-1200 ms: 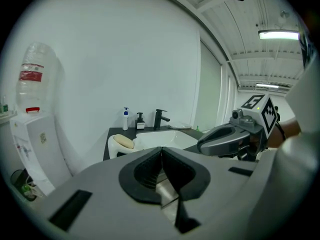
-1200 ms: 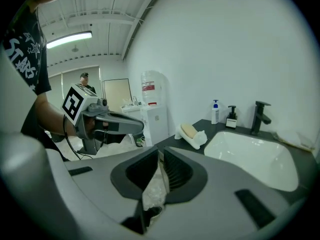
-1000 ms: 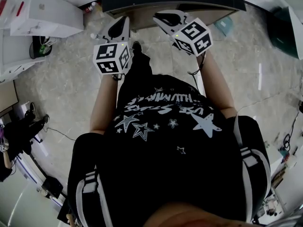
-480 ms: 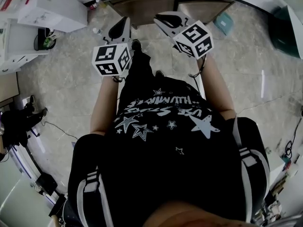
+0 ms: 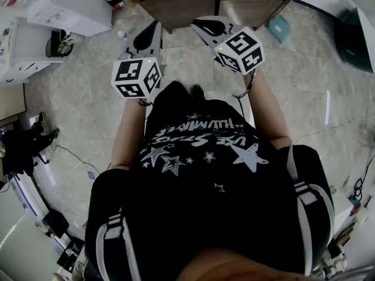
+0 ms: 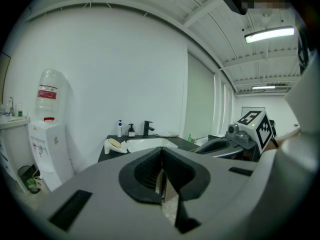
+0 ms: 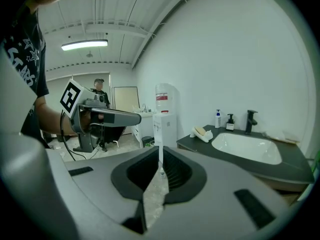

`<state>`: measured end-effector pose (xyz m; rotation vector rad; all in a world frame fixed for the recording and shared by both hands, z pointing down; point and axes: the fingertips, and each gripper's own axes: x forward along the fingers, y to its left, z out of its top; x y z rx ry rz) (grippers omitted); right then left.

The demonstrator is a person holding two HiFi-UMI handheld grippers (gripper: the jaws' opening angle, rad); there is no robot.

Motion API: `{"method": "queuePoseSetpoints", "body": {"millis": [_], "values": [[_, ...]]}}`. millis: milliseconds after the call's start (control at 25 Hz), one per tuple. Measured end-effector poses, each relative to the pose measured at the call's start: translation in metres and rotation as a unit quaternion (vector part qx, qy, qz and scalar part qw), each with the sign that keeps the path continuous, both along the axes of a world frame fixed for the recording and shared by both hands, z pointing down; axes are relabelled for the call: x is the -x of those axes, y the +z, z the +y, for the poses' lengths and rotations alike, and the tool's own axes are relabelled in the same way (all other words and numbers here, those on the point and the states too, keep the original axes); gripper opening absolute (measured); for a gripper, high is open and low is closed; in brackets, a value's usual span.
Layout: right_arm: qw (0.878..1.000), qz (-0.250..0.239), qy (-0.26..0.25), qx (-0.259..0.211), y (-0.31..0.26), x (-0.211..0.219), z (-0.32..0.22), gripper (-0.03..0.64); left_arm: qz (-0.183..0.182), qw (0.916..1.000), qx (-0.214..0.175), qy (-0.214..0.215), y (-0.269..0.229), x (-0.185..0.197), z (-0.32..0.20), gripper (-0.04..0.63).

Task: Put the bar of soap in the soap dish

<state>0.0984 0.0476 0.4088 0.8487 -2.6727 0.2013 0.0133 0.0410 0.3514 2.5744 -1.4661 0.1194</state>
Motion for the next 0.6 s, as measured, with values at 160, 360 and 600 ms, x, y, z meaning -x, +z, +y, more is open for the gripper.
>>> {"method": "queuePoseSetpoints", "body": {"millis": [160, 360, 600], "values": [[1.000, -0.003, 0.004, 0.003, -0.001, 0.003, -0.001, 0.034, 0.002, 1.0000, -0.004, 0.003, -0.003, 0.001, 0.002, 0.012], [1.000, -0.001, 0.006, -0.001, -0.009, 0.020, 0.007, 0.034, 0.012, 0.9999, -0.008, 0.007, -0.008, 0.015, 0.010, 0.012], [1.000, 0.004, 0.015, -0.003, -0.013, 0.047, 0.036, 0.028, 0.019, 0.9997, -0.009, 0.016, -0.011, 0.039, 0.036, 0.012]]}}
